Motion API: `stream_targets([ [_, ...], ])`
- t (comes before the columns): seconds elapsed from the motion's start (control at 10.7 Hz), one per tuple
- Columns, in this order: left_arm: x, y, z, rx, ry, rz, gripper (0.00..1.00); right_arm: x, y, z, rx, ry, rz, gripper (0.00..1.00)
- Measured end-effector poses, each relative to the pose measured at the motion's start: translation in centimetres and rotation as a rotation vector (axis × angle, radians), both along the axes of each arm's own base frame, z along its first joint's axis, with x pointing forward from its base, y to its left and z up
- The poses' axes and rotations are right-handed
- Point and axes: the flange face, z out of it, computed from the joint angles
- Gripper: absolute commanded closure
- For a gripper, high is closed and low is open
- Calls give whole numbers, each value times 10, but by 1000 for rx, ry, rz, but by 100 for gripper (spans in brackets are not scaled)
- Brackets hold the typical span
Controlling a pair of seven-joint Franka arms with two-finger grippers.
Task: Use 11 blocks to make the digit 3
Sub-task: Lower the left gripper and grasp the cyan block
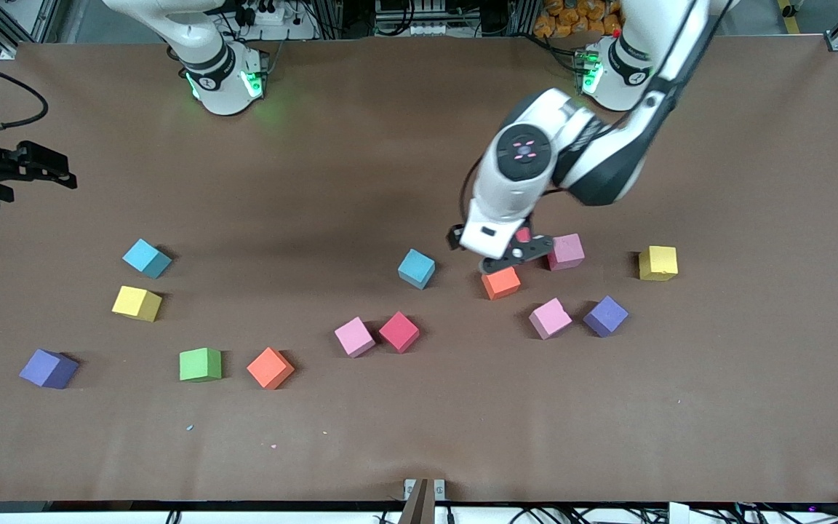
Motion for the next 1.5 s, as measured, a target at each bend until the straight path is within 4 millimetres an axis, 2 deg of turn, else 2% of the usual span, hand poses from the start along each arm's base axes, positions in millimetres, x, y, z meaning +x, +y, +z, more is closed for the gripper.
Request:
stream_targets([
  [0.28,0,-51,-48,-20,28,243,0,0,1,0,0,2,3,0],
  [0.47,-3,-72,-84,-46,29,357,0,0,2,0,0,2,3,0],
  [0.75,-4,-80,-118,-54,44,452,0,0,2,0,0,2,3,0],
  [1.5,-7,-86,-150,-74,41,468,0,-1,2,0,1,7,3,0],
])
